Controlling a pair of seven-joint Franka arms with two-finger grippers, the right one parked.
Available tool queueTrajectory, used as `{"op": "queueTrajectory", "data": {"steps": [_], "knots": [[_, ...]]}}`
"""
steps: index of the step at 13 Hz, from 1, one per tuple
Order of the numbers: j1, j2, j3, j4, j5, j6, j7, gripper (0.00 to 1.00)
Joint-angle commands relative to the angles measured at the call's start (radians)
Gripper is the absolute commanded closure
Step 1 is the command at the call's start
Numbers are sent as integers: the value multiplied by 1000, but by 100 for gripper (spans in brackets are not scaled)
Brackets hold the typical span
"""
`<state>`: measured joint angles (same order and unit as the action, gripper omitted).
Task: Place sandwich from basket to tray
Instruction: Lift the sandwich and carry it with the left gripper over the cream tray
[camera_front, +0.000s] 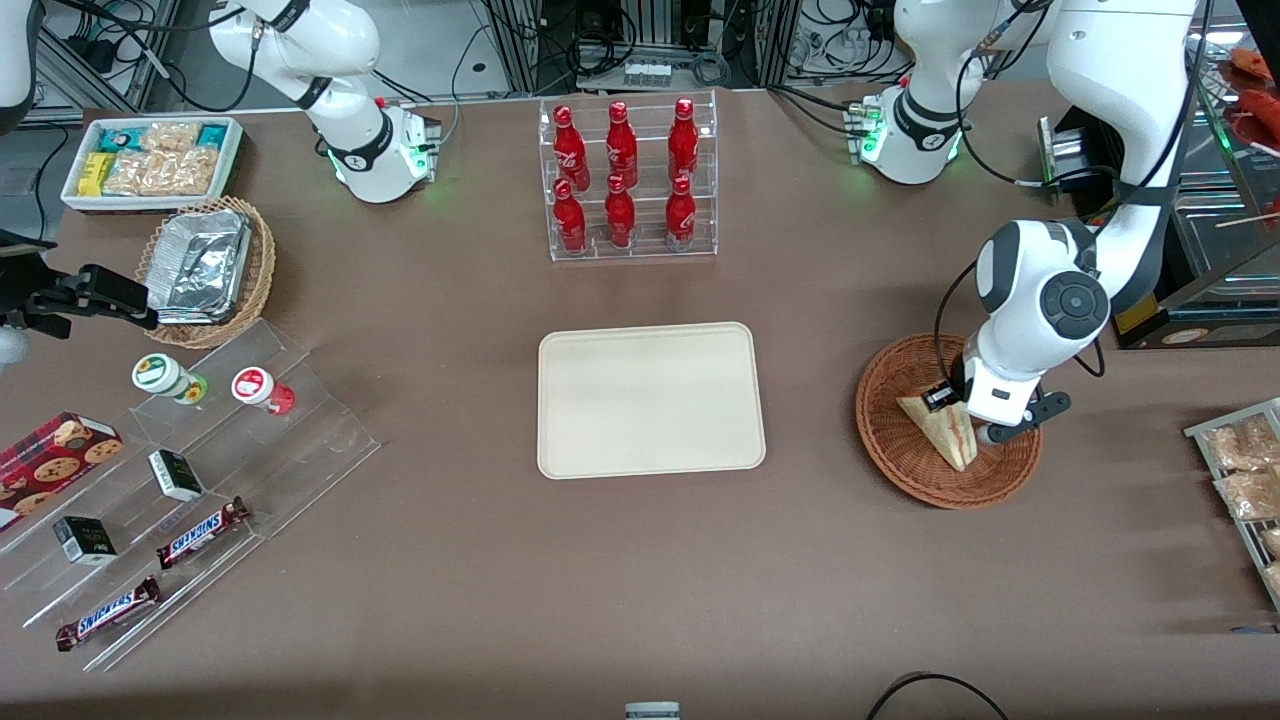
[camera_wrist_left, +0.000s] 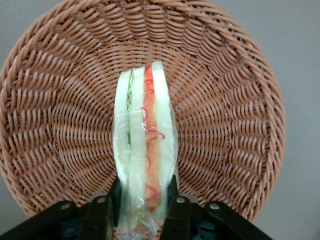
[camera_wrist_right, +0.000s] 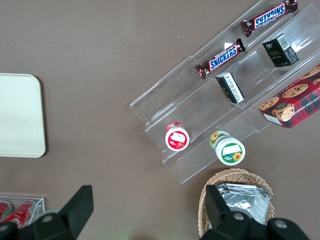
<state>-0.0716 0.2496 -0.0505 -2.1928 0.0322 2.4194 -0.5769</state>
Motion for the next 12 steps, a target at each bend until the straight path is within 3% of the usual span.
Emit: {"op": "queueTrajectory", "data": {"steps": [1,4,7,12], "knots": [[-4,-12,0,60,5,-76,11,100],[-40,-58,-29,241,47,-349,40,100],[-135,-7,-58,511,48,-610,35,100],[-405,146,-58,692,29,-618,-4,100]]}}
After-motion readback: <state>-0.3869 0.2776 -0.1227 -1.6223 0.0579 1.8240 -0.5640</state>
